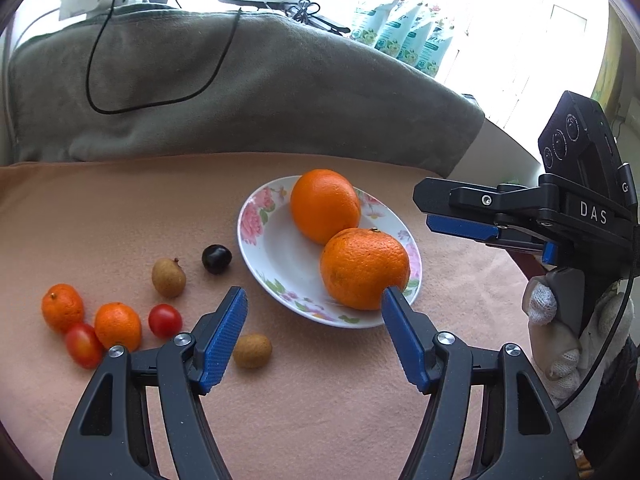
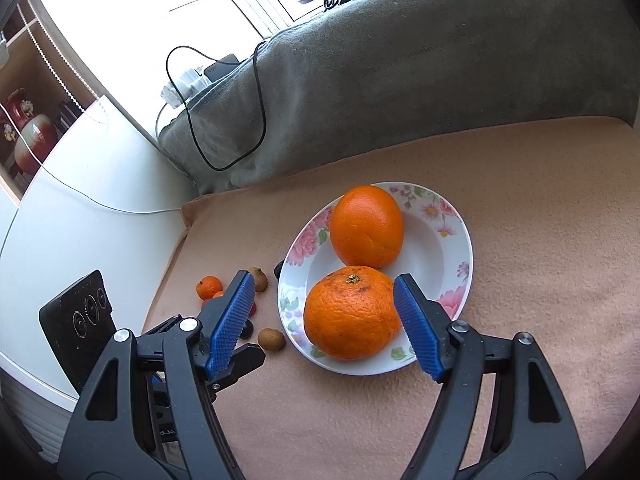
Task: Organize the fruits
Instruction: 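Move the right tool to the small tangerine among the fruits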
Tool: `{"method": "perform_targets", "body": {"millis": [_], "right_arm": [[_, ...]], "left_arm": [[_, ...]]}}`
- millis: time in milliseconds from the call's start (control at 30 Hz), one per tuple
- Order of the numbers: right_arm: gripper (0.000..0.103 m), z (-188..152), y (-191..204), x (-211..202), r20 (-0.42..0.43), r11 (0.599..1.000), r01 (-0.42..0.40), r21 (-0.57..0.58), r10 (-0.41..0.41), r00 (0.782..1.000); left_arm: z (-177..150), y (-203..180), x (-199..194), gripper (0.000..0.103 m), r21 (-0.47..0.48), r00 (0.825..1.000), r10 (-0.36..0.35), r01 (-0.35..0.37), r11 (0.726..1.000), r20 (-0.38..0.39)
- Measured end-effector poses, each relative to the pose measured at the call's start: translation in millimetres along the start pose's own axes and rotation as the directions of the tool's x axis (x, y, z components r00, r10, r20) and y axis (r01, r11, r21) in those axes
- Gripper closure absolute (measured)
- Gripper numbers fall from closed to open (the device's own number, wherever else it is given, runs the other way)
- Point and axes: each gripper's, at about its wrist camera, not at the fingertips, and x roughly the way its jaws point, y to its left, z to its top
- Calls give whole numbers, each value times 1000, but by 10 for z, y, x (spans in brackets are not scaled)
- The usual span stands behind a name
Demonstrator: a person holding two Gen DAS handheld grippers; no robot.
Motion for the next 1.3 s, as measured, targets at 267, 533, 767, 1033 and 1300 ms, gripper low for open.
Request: {"method": "perform_targets", "body": {"millis": [267,533,767,1033,1300], "right_arm": [[26,-6,164,66,-2,998,13,-63,-13,1000],[26,-20,382,190,-33,989,15,-147,-20,999],[26,-54,596,365,-80,981,-23,-194,8,997],[27,-48,914,652,-145,962,-70,-266,32,989],[39,-73,1184,976,-226,942,-123,-313,52,973]], "left_arm": [[-109,332,-241,34,-64,998,54,-53,997,27],[-232,625,-465,34,-121,993,107,-101,988,44],[-355,862,-542,34,-155,989,145,-139,978,25],[-430,1097,-573,34,-197,988,153,-148,969,11],[-474,1245,-551,43,-199,988,156,-155,968,-12]]}}
